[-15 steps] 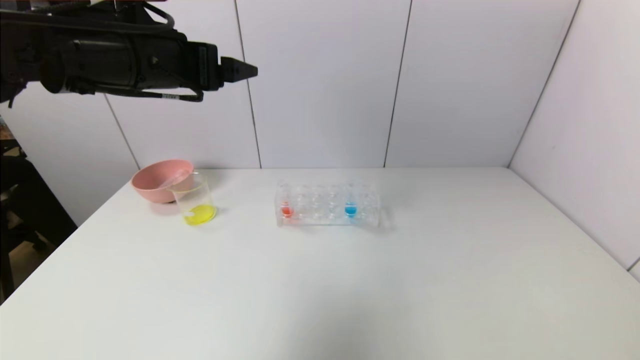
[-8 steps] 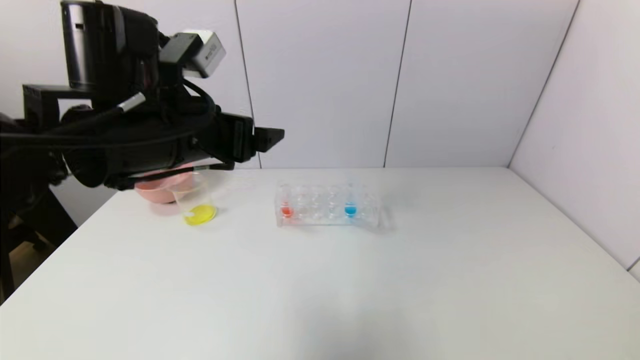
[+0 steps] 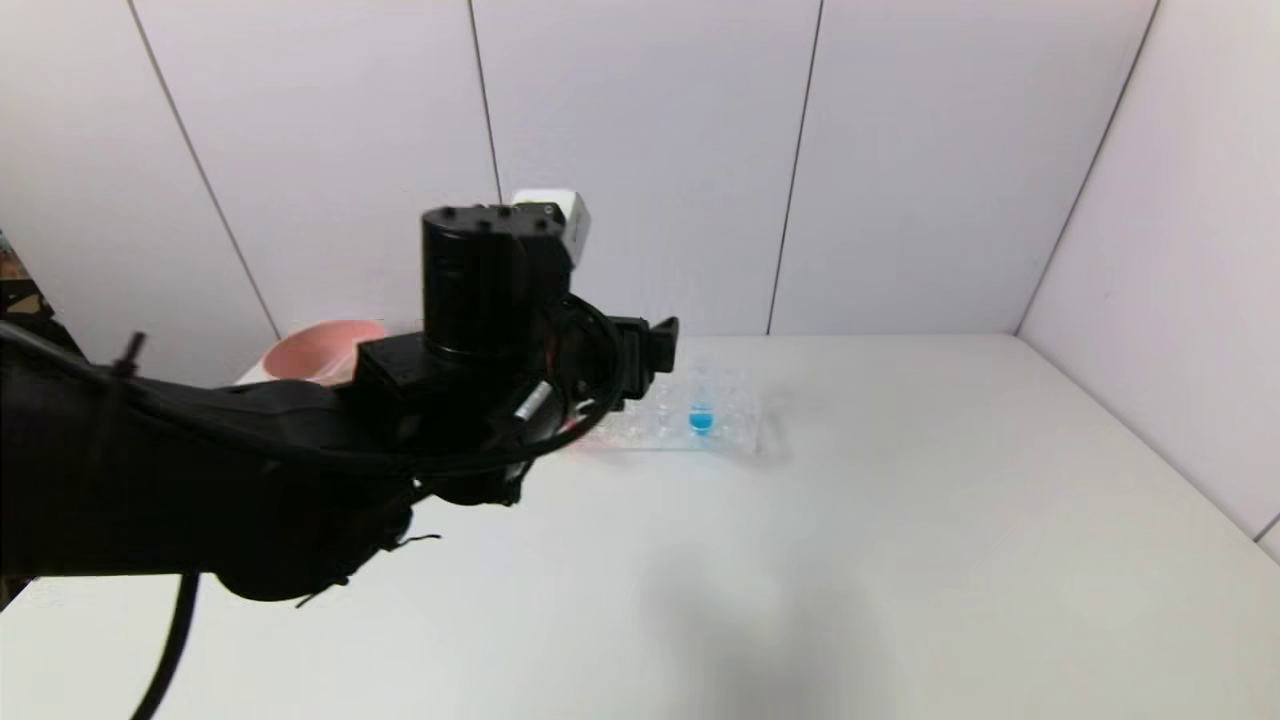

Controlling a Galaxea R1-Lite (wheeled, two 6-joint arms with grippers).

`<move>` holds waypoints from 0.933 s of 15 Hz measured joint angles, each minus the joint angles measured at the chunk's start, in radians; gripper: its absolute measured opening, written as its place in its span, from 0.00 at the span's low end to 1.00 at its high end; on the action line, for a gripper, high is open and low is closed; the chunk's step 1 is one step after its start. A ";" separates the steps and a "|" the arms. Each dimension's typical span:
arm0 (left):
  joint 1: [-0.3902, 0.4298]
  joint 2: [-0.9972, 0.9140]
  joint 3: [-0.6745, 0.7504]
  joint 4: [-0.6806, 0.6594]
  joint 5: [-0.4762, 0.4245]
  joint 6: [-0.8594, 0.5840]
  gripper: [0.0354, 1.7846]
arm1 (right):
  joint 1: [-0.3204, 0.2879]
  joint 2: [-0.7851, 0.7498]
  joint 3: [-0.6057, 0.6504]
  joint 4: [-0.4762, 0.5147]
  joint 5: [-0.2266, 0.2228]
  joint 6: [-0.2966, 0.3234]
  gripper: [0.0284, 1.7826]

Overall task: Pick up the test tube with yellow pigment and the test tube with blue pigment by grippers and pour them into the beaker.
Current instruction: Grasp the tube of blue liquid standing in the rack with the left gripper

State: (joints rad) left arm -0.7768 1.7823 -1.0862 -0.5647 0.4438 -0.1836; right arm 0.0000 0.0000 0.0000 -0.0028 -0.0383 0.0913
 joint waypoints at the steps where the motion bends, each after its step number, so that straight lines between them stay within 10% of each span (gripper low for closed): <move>1: -0.017 0.040 -0.002 -0.034 0.023 -0.004 1.00 | 0.000 0.000 0.000 0.000 0.000 0.000 0.96; 14: -0.074 0.447 -0.213 -0.196 0.097 -0.017 1.00 | 0.000 0.000 0.000 0.000 0.000 0.000 0.96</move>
State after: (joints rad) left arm -0.8504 2.2298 -1.2987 -0.7611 0.5411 -0.2011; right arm 0.0000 0.0000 0.0000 -0.0028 -0.0379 0.0913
